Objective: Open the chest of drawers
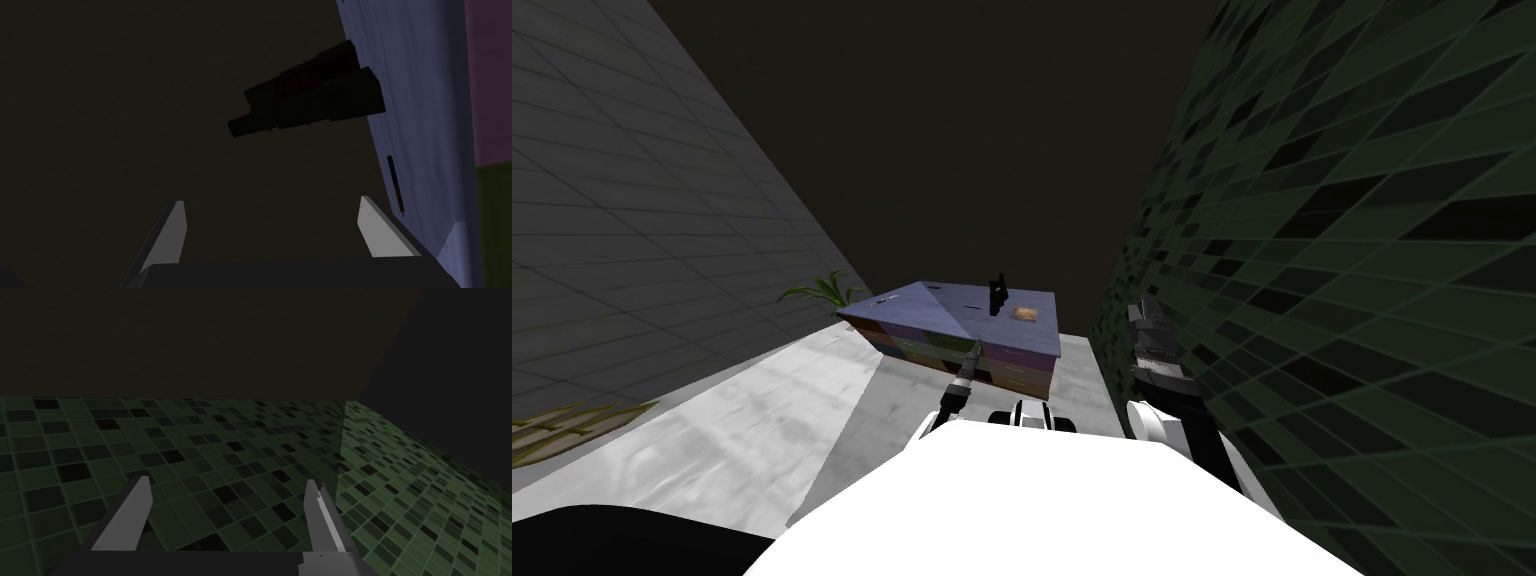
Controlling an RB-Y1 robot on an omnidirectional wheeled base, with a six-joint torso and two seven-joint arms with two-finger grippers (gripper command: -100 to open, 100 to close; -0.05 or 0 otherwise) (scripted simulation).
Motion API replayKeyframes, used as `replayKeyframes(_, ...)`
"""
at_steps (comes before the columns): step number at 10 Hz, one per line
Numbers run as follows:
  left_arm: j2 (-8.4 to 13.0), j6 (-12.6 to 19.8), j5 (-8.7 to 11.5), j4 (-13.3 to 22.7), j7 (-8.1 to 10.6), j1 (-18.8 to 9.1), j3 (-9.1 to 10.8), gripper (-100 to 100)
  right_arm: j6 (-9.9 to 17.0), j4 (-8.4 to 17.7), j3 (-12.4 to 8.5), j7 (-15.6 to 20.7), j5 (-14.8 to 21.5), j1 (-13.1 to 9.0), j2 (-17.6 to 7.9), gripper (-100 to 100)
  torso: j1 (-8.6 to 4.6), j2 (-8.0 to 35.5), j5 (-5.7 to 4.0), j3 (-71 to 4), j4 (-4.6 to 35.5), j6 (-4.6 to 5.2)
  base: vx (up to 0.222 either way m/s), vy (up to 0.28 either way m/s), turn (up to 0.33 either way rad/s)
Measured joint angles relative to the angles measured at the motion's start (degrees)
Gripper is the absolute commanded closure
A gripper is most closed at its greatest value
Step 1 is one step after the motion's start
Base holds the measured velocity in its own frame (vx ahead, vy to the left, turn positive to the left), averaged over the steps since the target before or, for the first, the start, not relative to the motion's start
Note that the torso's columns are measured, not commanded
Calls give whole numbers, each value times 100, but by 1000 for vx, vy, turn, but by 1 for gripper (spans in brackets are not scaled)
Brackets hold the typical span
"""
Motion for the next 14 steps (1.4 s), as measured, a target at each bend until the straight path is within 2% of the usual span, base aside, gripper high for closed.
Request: replayKeyframes(14, -234, -788, 8, 2178, -55, -468, -138, -100, 0, 0, 0, 0, 0, 0, 0, 0, 0, 2, 0, 0, 0, -1, 45, -25, -12)
